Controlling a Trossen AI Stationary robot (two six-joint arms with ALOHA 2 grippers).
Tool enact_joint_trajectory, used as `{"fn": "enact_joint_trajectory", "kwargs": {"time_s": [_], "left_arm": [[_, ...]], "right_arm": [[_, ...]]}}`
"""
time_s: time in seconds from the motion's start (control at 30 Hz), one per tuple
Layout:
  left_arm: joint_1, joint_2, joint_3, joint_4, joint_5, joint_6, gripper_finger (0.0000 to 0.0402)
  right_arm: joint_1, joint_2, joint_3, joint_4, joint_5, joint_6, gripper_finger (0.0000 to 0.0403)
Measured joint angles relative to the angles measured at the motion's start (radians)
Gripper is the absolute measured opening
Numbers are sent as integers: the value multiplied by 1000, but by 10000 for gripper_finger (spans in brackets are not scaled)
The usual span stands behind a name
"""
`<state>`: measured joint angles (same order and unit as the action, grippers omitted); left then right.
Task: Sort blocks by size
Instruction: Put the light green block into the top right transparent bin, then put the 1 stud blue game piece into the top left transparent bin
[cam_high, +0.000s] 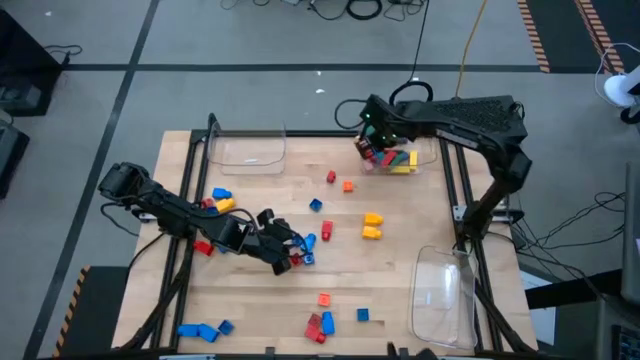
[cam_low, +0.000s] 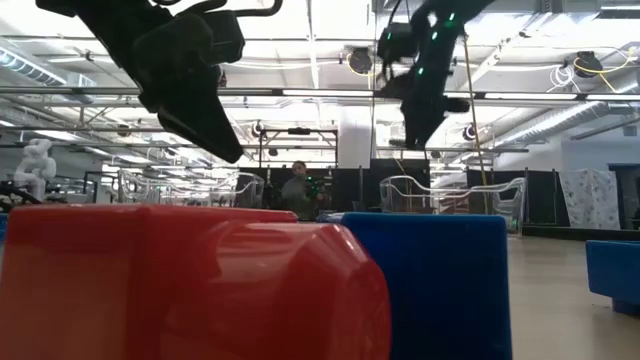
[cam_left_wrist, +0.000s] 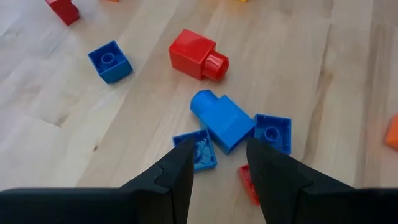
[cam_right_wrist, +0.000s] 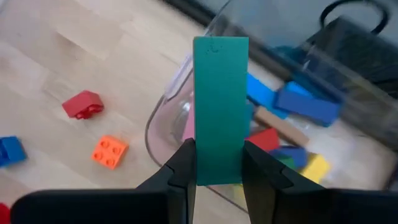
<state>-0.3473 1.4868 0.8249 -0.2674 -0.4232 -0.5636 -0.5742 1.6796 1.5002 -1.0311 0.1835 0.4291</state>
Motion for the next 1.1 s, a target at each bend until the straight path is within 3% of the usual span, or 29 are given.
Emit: {"fn": "enact_joint_trajectory", "kwargs": {"time_s": [0.13, 0.3, 0.5, 0.67, 0.9, 1.1], "left_arm": [[0, 0, 0, -48, 1, -6, 148], [0, 0, 0, -103, 1, -31, 148], [0, 0, 0, -139, -4, -31, 148], [0, 0, 1, -185, -11, -62, 148], [2, -113, 1, -563, -55, -295, 148], [77, -281, 1, -822, -59, -443, 148]], "right_arm": [[-26, 74, 0, 34, -32, -74, 84], [-45, 134, 0, 15, -34, -124, 123], [-54, 148, 0, -21, -37, -153, 170], [-55, 145, 0, -59, -81, -162, 180], [-19, 144, 0, -197, -384, -232, 154], [39, 133, 0, -169, -422, -232, 137]]}}
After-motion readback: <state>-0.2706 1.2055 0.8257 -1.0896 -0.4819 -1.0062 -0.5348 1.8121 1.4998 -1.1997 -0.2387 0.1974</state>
